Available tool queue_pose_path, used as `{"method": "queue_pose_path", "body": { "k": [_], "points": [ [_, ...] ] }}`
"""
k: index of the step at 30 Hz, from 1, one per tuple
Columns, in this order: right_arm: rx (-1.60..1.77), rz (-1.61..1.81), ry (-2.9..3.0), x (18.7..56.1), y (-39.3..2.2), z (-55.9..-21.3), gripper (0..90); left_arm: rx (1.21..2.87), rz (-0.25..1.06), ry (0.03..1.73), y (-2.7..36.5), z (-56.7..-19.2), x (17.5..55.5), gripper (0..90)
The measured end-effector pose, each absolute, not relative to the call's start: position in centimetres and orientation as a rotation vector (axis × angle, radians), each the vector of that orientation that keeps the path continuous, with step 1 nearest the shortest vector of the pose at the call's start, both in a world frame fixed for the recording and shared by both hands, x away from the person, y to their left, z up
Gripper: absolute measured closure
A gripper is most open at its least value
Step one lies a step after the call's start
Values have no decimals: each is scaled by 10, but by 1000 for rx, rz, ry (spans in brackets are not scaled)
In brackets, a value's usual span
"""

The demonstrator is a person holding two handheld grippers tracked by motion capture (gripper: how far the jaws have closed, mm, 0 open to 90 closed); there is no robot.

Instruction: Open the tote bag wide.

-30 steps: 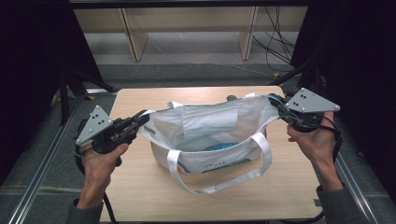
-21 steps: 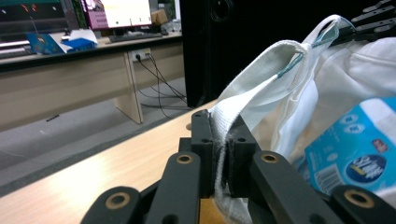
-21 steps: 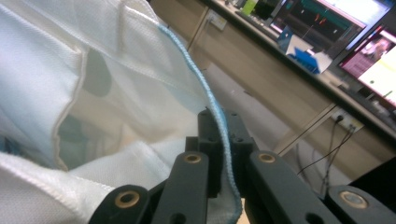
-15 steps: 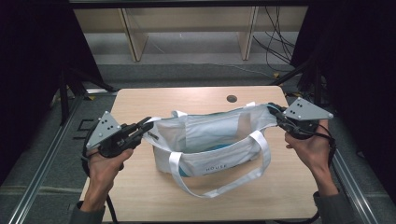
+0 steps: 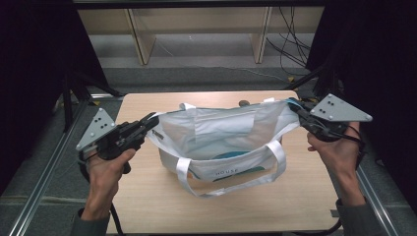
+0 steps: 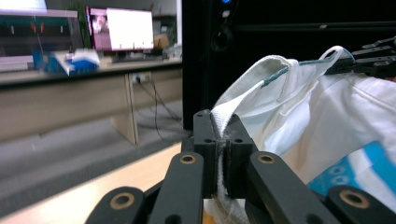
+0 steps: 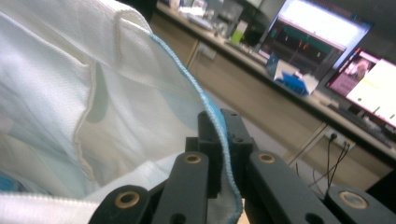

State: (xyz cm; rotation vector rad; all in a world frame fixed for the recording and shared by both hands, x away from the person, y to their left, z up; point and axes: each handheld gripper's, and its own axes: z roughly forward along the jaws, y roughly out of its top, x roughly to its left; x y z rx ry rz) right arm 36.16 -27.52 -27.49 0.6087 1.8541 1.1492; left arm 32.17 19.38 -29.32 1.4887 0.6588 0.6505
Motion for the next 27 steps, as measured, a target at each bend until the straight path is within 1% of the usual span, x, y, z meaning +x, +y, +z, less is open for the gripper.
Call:
{"method": "queue_pose_path", "body": {
  "k": [2,5,7,8,9,14,15,17,20,21,22,24,26,27],
  "points": [
    [598,1158,1844,356,-277,-272,886,1490,656,645,192,-290,317,865],
    [567,1176,1803,335,-283,-265,886,1512,681,610,189,-283,304,869],
    [552,1181,1774,326,-286,-262,886,1494,691,575,187,-276,292,870],
    [552,1181,1774,326,-286,-262,886,1494,691,575,187,-276,292,870],
    [546,1200,1755,317,-289,-257,887,1495,693,549,187,-269,286,869],
    [481,1238,1733,305,-295,-242,886,1472,692,518,190,-255,281,869],
    [496,1275,1737,299,-296,-237,886,1463,665,514,192,-251,280,869],
    [513,1300,1751,297,-296,-235,886,1459,659,516,192,-250,280,869],
    [518,1267,1771,302,-296,-235,886,1470,638,556,190,-255,293,869],
    [521,1255,1780,305,-295,-237,885,1493,641,575,191,-259,301,869],
    [549,1252,1804,311,-294,-241,885,1496,617,604,191,-264,310,868],
    [574,1232,1820,328,-293,-251,885,1513,578,656,190,-278,329,868],
    [634,1217,1858,346,-292,-265,885,1525,580,666,187,-293,347,867],
    [679,1206,1867,364,-292,-276,885,1523,563,698,186,-305,361,863]
  ]
}}
